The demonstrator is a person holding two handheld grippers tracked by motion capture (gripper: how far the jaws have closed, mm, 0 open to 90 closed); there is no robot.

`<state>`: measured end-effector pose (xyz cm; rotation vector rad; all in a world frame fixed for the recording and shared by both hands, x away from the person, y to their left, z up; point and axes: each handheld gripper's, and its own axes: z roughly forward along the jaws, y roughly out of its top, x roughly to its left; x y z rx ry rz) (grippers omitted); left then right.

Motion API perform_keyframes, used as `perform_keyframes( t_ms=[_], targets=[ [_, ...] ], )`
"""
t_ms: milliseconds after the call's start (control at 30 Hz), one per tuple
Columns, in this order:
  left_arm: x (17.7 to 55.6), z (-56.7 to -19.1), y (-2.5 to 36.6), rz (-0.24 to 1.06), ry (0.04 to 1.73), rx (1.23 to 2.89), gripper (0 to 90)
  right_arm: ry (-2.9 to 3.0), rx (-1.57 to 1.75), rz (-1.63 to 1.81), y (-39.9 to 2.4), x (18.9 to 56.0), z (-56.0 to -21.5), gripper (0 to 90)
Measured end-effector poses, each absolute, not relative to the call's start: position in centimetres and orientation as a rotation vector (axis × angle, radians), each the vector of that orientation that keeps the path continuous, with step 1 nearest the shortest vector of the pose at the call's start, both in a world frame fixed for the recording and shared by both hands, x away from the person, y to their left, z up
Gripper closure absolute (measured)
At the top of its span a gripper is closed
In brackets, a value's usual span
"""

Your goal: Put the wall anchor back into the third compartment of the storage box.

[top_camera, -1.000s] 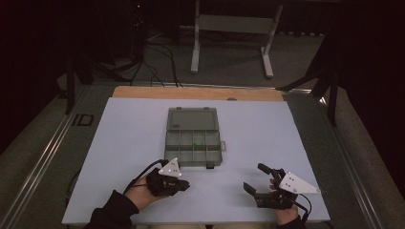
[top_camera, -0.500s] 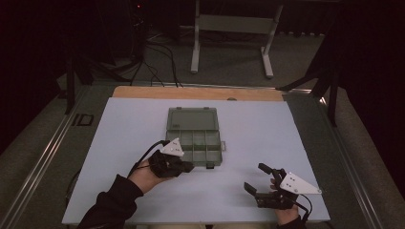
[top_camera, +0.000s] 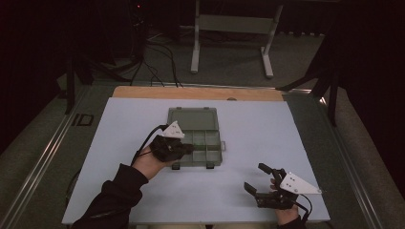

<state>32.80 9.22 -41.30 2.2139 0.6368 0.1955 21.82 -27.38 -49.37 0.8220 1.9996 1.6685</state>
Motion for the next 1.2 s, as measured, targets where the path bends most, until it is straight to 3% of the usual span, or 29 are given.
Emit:
perform_keyframes(
  t_ms=[567, 1200],
  targets=[
    [35.3, -40.9, 7.2, 0.324, 0.804, 2.134, 83.7, 2.007, 0.819, 1.671, -27.3, 21.9, -49.4, 13.5],
    [37.6, -42.5, 5.4, 0.364, 1.022, 1.99, 83.6, 2.011, 0.816, 1.674, -27.3, 21.9, -49.5, 13.5]
  ],
)
